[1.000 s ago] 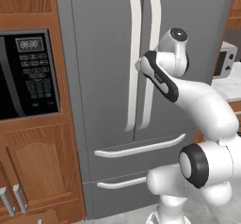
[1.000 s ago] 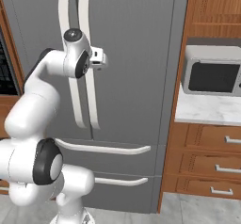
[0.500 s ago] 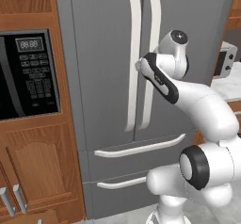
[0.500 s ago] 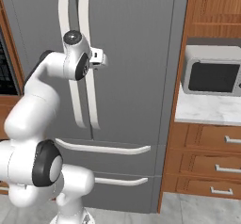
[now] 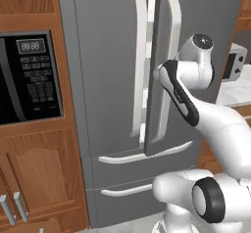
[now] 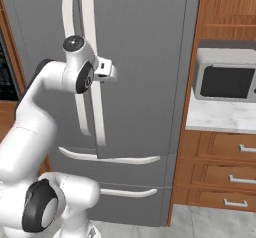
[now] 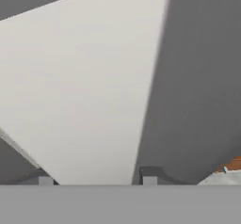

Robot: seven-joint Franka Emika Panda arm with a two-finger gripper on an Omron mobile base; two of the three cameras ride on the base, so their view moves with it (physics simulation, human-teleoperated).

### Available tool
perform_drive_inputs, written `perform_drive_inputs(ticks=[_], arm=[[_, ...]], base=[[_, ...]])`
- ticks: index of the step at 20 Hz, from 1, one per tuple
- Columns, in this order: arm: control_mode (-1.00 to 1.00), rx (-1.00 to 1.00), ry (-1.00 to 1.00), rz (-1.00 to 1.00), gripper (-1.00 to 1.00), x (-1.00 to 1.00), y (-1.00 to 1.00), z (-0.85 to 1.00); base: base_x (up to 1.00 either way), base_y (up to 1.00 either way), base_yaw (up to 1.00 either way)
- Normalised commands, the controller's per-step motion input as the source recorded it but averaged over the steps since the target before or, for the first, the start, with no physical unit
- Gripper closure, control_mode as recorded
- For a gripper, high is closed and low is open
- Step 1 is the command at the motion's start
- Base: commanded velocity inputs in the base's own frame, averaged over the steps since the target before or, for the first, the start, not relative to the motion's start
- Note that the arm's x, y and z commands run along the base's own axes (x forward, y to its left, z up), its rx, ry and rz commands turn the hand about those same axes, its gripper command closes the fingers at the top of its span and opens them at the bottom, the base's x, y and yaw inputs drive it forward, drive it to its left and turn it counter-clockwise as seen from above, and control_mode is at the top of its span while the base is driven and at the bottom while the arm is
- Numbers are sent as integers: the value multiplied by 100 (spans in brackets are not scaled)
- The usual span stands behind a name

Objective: Open the fridge, grab two sodas, and place both sodas inside the bowl with ice on the dining counter.

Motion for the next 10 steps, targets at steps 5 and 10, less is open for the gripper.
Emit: perform_drive_inputs(ticks=[5, 10], arm=[[-100, 6, 8, -22, 100, -100, -68, 0], [-100, 4, 7, -18, 100, -88, -63, 0]], base=[[0, 0, 0], [0, 0, 0]])
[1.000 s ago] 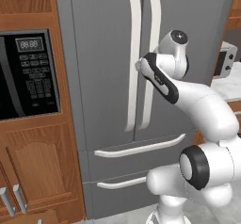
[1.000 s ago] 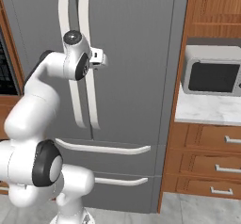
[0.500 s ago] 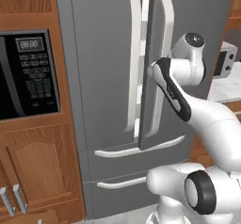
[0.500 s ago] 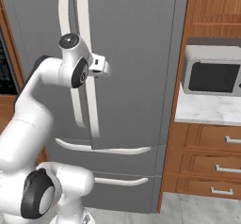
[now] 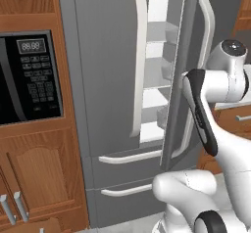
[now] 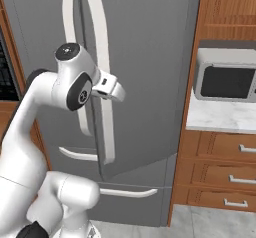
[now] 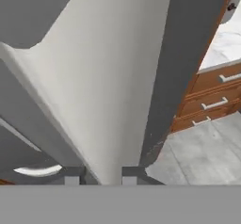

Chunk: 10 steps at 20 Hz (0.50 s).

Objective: Open the fridge, grab two sodas, and place both sodas inside the bowl with ice on the dining counter.

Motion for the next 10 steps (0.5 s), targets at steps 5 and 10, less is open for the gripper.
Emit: perform_drive_inputs(ticks=[5, 10], arm=[[-100, 0, 5, -12, -100, -62, -20, 0], [-100, -3, -1, -1, -100, -98, 16, 2]], base=[[0, 0, 0], [0, 0, 0]])
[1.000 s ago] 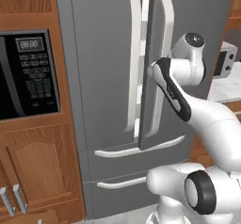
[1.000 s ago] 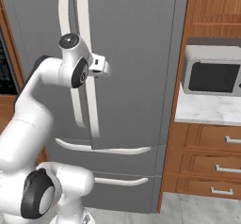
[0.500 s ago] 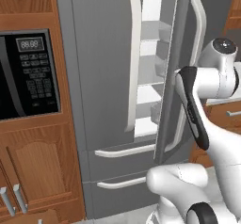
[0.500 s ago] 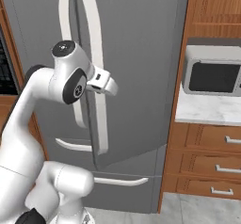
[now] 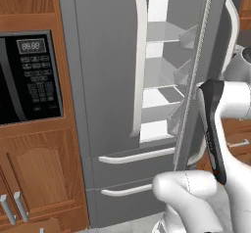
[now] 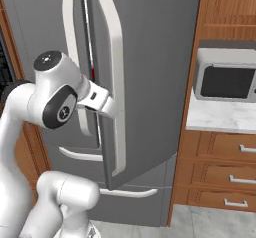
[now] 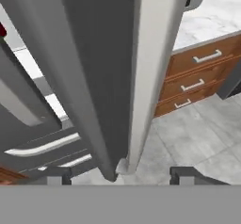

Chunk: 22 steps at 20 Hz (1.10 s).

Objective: Open the fridge, grab two sodas, and place both sodas inside the bowl with ice on the dining counter.

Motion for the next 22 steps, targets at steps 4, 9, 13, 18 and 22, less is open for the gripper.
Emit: perform_drive_inputs(ticks=[4, 9, 13, 18, 22], arm=[[-100, -24, -1, 11, -100, -91, 91, 0], [-100, -29, 0, 24, -100, -11, 94, 0], [-100, -25, 0, 24, -100, 54, 46, 0], [-100, -20, 0, 17, -100, 95, 4, 3], [-100, -20, 2, 20, -100, 100, 6, 0]], base=[[0, 0, 0], [0, 0, 0], [0, 0, 0], [0, 0, 0], [0, 0, 0]])
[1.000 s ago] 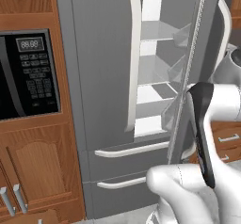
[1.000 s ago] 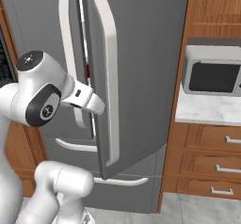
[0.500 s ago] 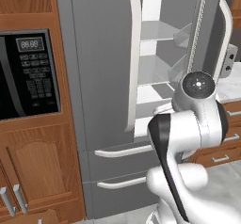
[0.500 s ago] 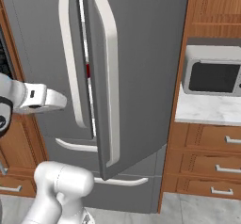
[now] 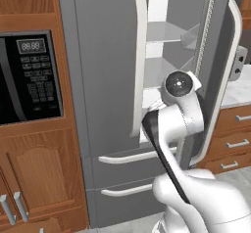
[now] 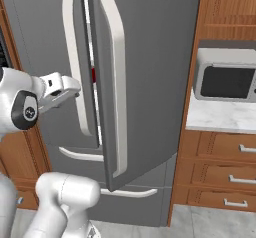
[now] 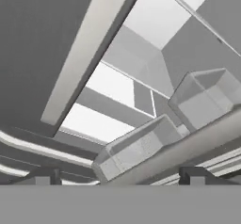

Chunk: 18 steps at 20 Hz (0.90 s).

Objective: Open the fridge, grab two sodas, and place both sodas inside the bowl with ice on the dining counter.

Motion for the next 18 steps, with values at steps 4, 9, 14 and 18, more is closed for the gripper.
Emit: perform_drive_inputs(ticks=[4, 9, 14, 18], arm=[[-100, -20, 5, 13, -100, 84, 1, 0], [-100, -19, 4, 1, -100, 47, -7, 0], [-100, -10, 2, 0, -100, 6, -41, 0], [-100, -2, 4, 0, -100, 0, -55, 0]], base=[[0, 0, 0], [0, 0, 0], [0, 0, 0], [0, 0, 0]])
